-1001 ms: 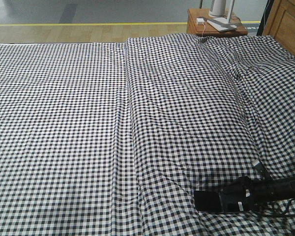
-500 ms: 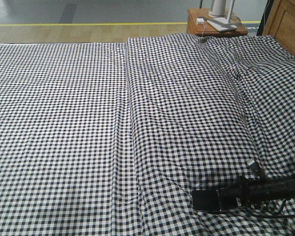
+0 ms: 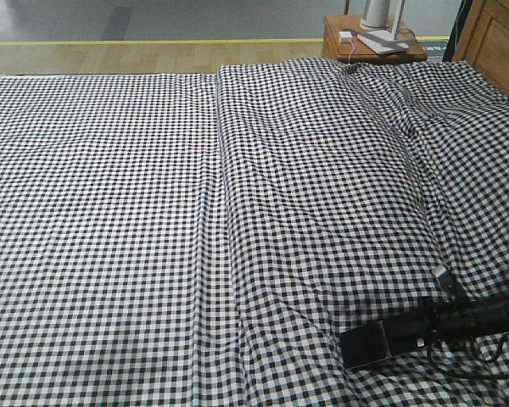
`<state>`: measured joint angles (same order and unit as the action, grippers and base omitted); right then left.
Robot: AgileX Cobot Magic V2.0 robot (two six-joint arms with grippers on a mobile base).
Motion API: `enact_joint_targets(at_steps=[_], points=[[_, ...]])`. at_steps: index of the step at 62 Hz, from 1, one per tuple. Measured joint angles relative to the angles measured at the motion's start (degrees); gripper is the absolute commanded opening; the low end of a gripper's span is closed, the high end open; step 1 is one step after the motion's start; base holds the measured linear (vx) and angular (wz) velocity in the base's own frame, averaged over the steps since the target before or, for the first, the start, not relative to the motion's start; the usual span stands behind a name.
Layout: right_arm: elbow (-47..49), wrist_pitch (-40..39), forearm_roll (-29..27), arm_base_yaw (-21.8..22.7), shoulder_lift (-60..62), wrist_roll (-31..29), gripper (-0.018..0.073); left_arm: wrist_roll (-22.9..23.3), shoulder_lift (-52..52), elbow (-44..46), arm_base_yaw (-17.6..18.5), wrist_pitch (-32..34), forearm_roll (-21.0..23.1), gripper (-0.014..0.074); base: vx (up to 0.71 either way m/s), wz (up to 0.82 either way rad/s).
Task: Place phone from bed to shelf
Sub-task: 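Close the right gripper on the phone's edge and lift it, then raise the held phone above the bed with the right gripper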
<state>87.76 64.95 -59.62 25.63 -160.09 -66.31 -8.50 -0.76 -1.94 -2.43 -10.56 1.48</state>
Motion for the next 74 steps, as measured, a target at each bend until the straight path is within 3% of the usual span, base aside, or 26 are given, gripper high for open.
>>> enact_joint_targets(at_steps=[31,46,74], points=[[-14.66,0.00,0.26,-1.86,25.12,-2.16,-0.0003,0.00,0.00,0.00,0.00,0.00,0.00,0.0001,0.00,0.00],[-17.79,0.87,-1.04,-8.08,40.41,-1.65,-0.0003,0.00,0.00,0.00,0.00,0.00,0.00,0.0001,0.00,0.00],[-18.34,2.87,-4.18,-24.86,62.13,-1.31,-0.0003,0.00,0.00,0.00,0.00,0.00,0.00,0.0001,0.00,0.00]])
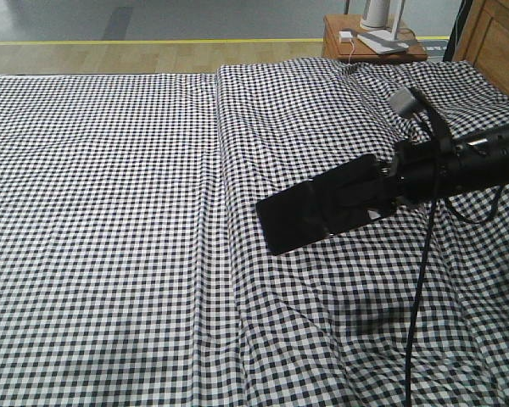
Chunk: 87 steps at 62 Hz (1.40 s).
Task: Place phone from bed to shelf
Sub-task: 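Raise the held phone above the bed with the right gripper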
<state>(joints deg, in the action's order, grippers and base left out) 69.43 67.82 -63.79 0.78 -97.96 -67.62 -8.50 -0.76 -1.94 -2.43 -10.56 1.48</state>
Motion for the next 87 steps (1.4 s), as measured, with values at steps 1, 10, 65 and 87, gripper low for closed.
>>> enact_joint_targets(at_steps=[1,10,65,87], points=[[0.00,0.08,0.00,-0.78,0.43,0.05,-0.0003,0.00,0.00,0.00,0.00,0.00,0.00,0.0001,0.00,0.00],[0.00,0.45,0.00,-6.36,4.11,1.41,-0.0003,0.00,0.00,0.00,0.00,0.00,0.00,0.0001,0.00,0.00],[-0.30,1.30,0.75,-18.50,6.81,1.81,-0.0002,0.00,0.00,0.00,0.00,0.00,0.00,0.0001,0.00,0.00],[-0.30,1.25,0.78,-18.50,6.81,1.81,-0.0002,0.00,0.00,0.00,0.00,0.00,0.00,0.0001,-0.01,0.03]])
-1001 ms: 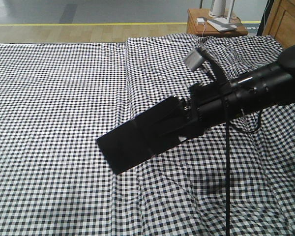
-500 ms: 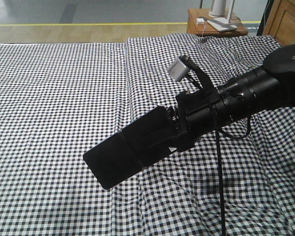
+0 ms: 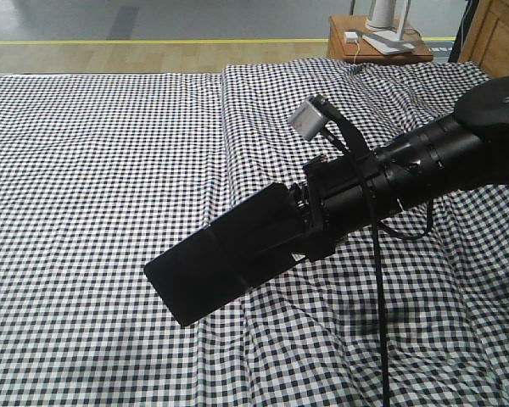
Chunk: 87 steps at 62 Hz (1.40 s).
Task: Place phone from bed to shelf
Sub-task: 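Raise the held phone above the bed with the right gripper, then hold the phone in the right gripper while the base drives to the shelf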
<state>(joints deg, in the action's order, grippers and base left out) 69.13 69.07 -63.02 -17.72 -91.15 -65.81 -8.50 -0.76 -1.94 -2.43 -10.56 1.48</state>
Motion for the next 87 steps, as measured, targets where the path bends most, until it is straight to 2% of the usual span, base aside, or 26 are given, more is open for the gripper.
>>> enact_joint_targets(at_steps=[25,87], points=[[0.00,0.00,0.05,0.00,0.00,0.00,-0.0002,0.00,0.00,0.00,0.00,0.00,0.00,0.0001,-0.05,0.21],[0.00,-0.05,0.05,0.00,0.00,0.00,-0.0002,0.00,0.00,0.00,0.00,0.00,0.00,0.0001,-0.10,0.41]])
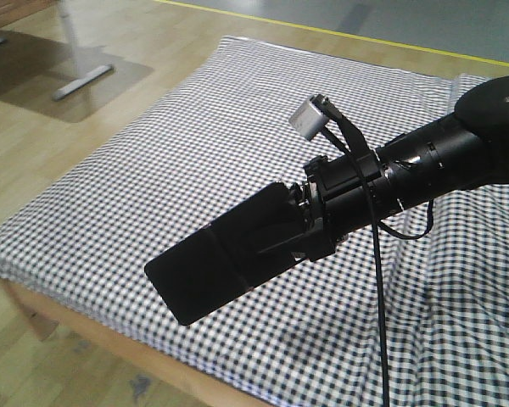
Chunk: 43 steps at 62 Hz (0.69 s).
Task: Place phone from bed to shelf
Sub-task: 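Hold the phone in the right gripper while the base drives to the shelf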
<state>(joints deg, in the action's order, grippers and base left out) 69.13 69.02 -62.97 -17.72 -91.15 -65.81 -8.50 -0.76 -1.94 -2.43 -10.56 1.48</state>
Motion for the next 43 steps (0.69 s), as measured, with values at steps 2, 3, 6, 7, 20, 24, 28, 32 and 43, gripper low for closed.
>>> enact_joint_targets(at_steps=[2,3,6,7,20,24,28,32,43], points=[[0.00,0.00,0.00,0.00,0.00,0.00,-0.0002,0.00,0.00,0.00,0.00,0.00,0.00,0.0001,-0.13,0.49],[0.00,0.00,0.00,0.00,0.00,0.00,-0.0002,0.00,0.00,0.00,0.00,0.00,0.00,0.0001,-0.13,0.50],[0.00,0.00,0.00,0.00,0.00,0.00,-0.0002,0.00,0.00,0.00,0.00,0.00,0.00,0.0001,-0.13,0.50],[0.00,0.00,0.00,0.00,0.00,0.00,-0.0002,0.00,0.00,0.00,0.00,0.00,0.00,0.0001,-0.13,0.51],[0.00,0.00,0.00,0.00,0.00,0.00,-0.0002,0.00,0.00,0.00,0.00,0.00,0.00,0.0001,-0.14,0.55],[0.00,0.05,0.00,0.00,0.00,0.00,-0.0002,0.00,0.00,0.00,0.00,0.00,0.00,0.0001,-0.15,0.58],[0.00,0.05,0.00,0.00,0.00,0.00,-0.0002,0.00,0.00,0.00,0.00,0.00,0.00,0.0001,-0.15,0.59],[0.00,0.05,0.00,0.00,0.00,0.00,-0.0002,0.00,0.00,0.00,0.00,0.00,0.00,0.0001,-0.15,0.59],[0.00,-0.01,0.00,0.00,0.00,0.00,-0.0002,0.00,0.00,0.00,0.00,0.00,0.00,0.0001,-0.16,0.61]])
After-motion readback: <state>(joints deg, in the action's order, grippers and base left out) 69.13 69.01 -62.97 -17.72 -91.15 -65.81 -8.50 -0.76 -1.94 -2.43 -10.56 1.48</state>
